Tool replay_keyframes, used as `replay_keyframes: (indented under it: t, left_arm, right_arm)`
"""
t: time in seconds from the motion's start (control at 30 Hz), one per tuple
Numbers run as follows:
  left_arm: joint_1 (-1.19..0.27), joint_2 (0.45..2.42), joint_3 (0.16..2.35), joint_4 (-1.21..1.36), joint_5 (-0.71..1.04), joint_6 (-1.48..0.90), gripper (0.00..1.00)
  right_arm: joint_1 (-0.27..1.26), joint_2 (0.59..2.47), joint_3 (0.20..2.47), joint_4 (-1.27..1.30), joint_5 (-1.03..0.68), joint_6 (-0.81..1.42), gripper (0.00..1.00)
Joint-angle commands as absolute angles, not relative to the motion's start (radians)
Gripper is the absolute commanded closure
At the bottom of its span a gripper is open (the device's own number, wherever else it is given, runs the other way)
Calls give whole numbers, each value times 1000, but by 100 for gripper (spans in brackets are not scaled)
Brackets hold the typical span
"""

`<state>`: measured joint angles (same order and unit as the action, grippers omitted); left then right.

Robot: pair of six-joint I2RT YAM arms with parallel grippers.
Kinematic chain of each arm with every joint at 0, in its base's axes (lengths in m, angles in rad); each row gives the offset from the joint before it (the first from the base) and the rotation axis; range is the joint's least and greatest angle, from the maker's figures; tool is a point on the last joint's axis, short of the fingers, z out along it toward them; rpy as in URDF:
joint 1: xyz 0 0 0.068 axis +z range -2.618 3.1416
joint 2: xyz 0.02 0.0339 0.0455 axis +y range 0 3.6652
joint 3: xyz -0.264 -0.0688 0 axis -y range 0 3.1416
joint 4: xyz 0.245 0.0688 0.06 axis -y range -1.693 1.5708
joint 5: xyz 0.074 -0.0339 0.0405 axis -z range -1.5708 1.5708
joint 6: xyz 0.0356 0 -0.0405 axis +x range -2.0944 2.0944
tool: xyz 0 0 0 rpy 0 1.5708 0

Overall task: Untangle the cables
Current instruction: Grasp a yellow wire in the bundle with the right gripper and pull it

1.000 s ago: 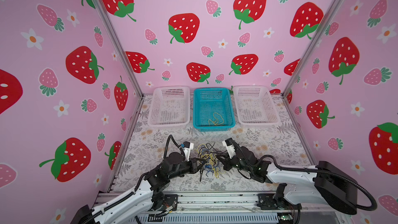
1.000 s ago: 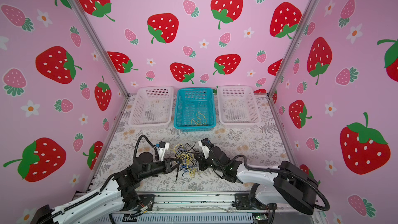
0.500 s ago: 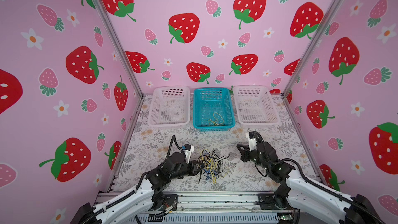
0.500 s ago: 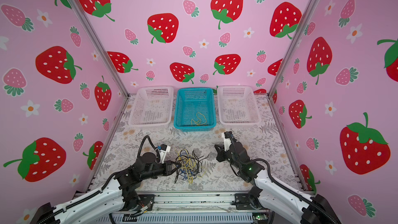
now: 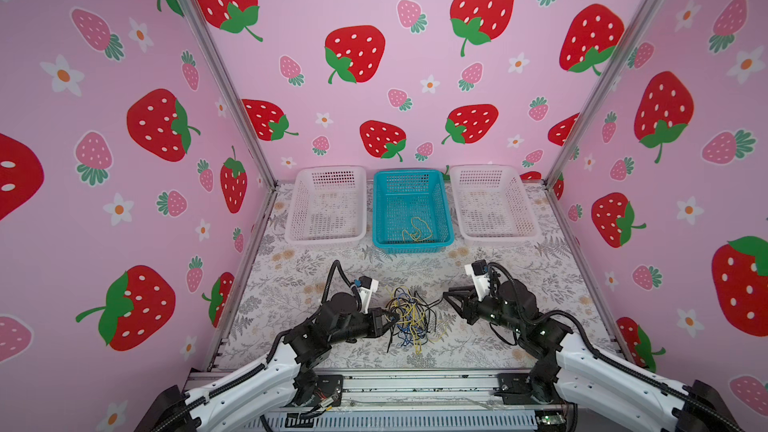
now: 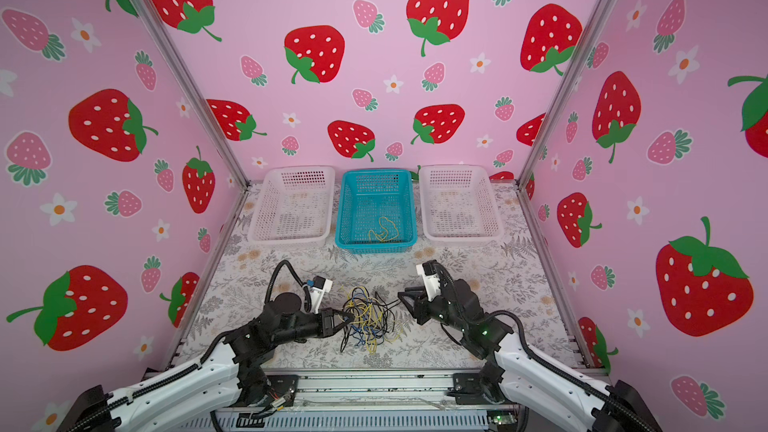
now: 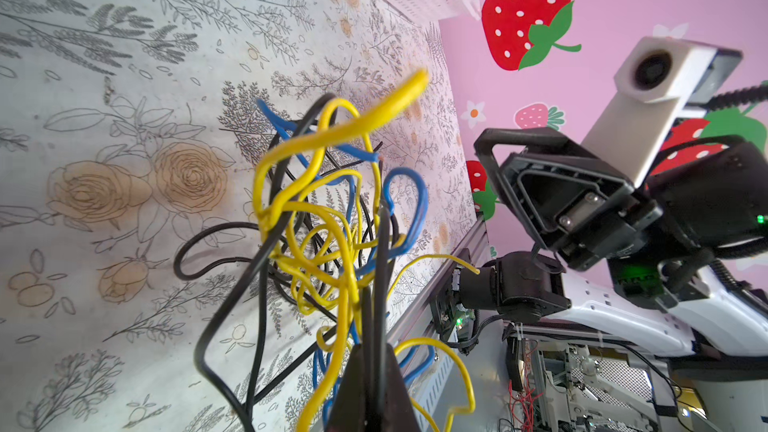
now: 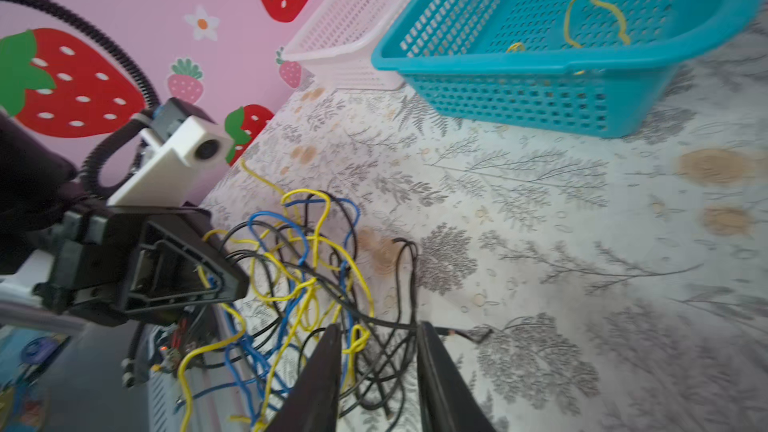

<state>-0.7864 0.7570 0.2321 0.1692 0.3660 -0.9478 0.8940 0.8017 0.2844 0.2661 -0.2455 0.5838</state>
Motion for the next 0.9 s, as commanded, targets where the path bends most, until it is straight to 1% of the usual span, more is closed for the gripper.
replay_keyframes:
  t: [0.0, 0.3, 0.5, 0.63, 0.73, 0.87]
  left_arm:
    - [-790, 773, 234, 283, 403, -966, 100]
    - [-823, 829, 250, 334, 407, -968, 100]
    - [-843, 825, 250, 346, 388, -963, 100]
    - [-848, 827, 241, 366, 379, -966, 100]
    - [-851, 809, 232, 371, 357, -966, 100]
    - [-854, 726, 209, 362, 288, -973, 100]
  right_arm:
    - [958, 849, 290, 364, -229, 606, 65]
    - [1063, 1069, 332, 513, -189, 627, 64]
    - [1098, 1202, 372, 506, -111, 648, 65]
    - [1111, 1259, 358, 600, -133, 688, 64]
    - [1128, 1296, 383, 589, -114, 683, 66]
    - [1140, 1330, 374, 626, -95, 697, 69]
